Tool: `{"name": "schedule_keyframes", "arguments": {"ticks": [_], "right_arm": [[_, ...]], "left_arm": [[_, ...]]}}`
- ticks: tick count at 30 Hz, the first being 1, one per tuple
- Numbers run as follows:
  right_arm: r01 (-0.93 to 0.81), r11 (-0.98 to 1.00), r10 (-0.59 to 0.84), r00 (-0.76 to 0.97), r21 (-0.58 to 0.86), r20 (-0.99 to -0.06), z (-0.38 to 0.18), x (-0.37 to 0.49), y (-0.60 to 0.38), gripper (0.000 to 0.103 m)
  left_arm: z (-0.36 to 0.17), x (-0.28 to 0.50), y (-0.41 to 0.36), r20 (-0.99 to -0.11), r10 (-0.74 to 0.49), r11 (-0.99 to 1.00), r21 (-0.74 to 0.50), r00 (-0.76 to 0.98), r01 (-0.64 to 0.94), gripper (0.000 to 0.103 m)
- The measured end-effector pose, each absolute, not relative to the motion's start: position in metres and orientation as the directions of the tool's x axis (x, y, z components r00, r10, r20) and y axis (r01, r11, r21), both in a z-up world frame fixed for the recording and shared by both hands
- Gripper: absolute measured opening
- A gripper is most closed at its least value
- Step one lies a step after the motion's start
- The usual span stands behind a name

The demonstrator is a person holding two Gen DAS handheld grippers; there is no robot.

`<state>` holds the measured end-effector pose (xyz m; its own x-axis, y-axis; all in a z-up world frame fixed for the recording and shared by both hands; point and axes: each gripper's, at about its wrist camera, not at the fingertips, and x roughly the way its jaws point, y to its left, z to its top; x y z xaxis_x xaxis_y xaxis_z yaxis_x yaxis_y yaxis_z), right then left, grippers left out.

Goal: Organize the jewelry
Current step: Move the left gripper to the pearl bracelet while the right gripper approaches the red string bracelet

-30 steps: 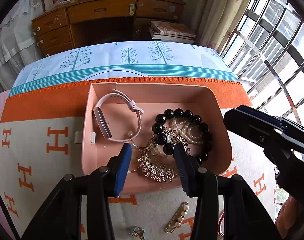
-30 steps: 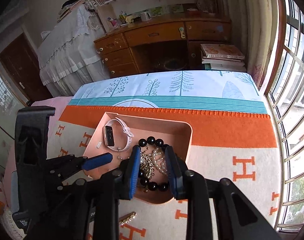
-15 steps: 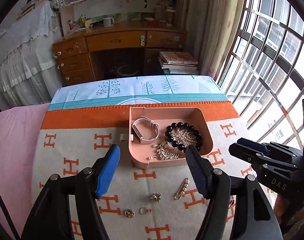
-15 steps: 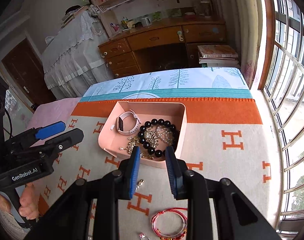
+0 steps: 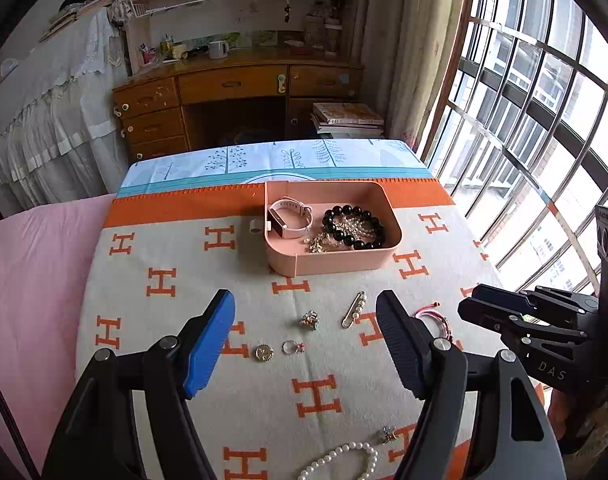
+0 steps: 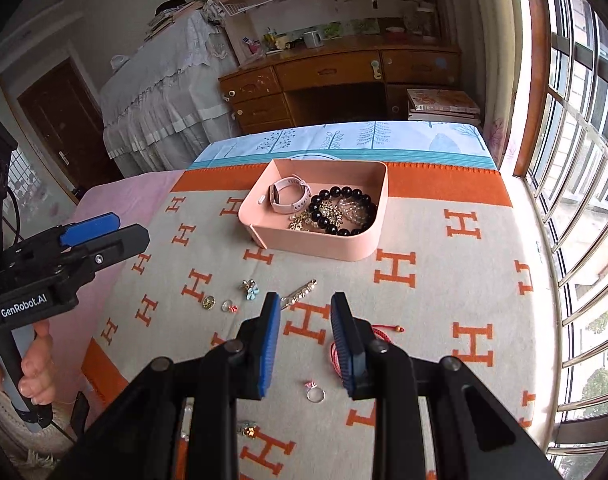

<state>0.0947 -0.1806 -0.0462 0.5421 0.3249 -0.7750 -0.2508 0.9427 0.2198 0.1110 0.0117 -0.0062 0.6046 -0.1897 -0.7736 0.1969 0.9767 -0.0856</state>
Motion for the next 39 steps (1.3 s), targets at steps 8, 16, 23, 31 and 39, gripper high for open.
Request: {"name": "schedule_keyframes", "arguments": {"ticks": [8,16,23,31,39], "right_arm": [[-0.231,0.946,0.315,0.495,0.227,-0.810,-0.076,0.071,-0.186,0.026],[-0.222,0.945,0.316,0.446,0.238,-0.837,-0.103,0.047,-0.191,0.026],[-0.226,0.947,0.306,0.408,0.230,-0.860,-0.123,0.025,-0.190,0.026],[-0.183,0.943,0.329,0.408,0.277,-0.852,-0.128,0.020,-0.202,0.026],[-0.171,0.940,0.339,0.405,0.294,-0.849,-0.132,0.022,-0.207,0.026]], "left_arm": [[-0.055,0.079,0.008,-0.836,-0.215,0.955,-0.074,0.504,0.286,0.071],[-0.123,0.049,0.007,-0.924,-0.183,0.928,-0.050,0.336,0.369,0.071],[-0.150,0.037,0.011,-0.955,-0.178,0.920,-0.076,0.238,0.385,0.054],[-0.155,0.031,0.008,-0.959,-0.154,0.905,-0.040,0.239,0.424,0.042],[-0.150,0.029,-0.008,-0.959,-0.148,0.883,-0.018,0.241,0.470,0.005]]}}
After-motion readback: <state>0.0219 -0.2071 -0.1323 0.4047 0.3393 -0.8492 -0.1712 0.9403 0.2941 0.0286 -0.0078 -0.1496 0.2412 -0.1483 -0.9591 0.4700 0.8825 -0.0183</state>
